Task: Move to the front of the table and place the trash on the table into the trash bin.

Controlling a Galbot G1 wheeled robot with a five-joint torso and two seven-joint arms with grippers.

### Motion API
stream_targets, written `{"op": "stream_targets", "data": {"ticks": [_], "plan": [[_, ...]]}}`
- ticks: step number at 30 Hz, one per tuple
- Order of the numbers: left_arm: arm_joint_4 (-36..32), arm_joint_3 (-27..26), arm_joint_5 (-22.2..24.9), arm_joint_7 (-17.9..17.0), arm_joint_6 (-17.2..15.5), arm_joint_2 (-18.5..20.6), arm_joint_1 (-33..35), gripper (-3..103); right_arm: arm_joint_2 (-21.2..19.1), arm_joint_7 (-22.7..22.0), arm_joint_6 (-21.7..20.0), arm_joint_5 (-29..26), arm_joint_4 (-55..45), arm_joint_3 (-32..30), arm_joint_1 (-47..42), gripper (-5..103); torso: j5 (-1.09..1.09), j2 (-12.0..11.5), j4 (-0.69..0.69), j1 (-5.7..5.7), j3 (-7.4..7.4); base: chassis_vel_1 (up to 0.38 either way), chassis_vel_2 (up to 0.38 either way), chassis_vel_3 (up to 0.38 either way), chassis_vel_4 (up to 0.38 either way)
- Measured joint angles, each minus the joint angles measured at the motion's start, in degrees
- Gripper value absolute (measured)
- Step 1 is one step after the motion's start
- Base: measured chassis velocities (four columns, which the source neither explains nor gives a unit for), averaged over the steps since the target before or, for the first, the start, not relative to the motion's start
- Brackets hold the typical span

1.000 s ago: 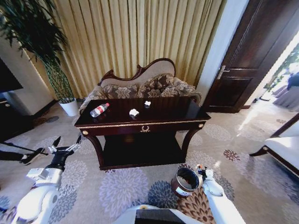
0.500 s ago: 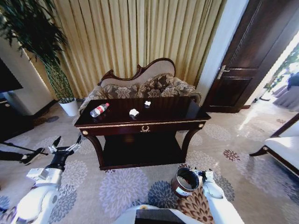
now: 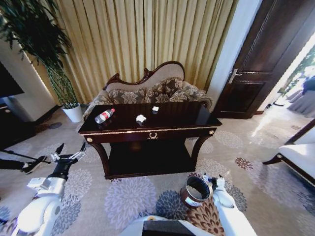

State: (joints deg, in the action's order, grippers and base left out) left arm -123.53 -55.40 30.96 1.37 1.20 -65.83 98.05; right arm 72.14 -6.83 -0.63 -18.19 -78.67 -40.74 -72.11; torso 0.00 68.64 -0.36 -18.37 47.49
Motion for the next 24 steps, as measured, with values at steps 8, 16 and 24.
{"op": "stream_targets", "data": {"ticks": [8, 16, 24], "plan": [[-0.1, 0.3, 0.0, -0.2, -0.1, -0.2, -0.4, 100, -0.8, 0.0, -1.8, -2.6, -23.0, -3.9, -1.7, 100, 0.02, 0.0, -0.03, 0.00, 0.00, 0.000, 0.000, 0.000, 0.000], [-0.1, 0.7, 0.0, -0.2, -0.5, -0.5, -0.9, 100, 0.5, 0.0, -7.8, -0.5, -39.7, -0.7, -4.5, 100, -0.01, 0.0, -0.02, 0.00, -0.01, 0.000, 0.000, 0.000, 0.000], [-0.4, 0.2, 0.3, -0.3, -1.1, 0.2, -1.2, 100, -0.4, 0.0, -17.1, -3.7, -47.2, 3.7, -5.1, 100, 0.00, 0.0, -0.02, 0.00, 0.00, 0.000, 0.000, 0.000, 0.000]]}}
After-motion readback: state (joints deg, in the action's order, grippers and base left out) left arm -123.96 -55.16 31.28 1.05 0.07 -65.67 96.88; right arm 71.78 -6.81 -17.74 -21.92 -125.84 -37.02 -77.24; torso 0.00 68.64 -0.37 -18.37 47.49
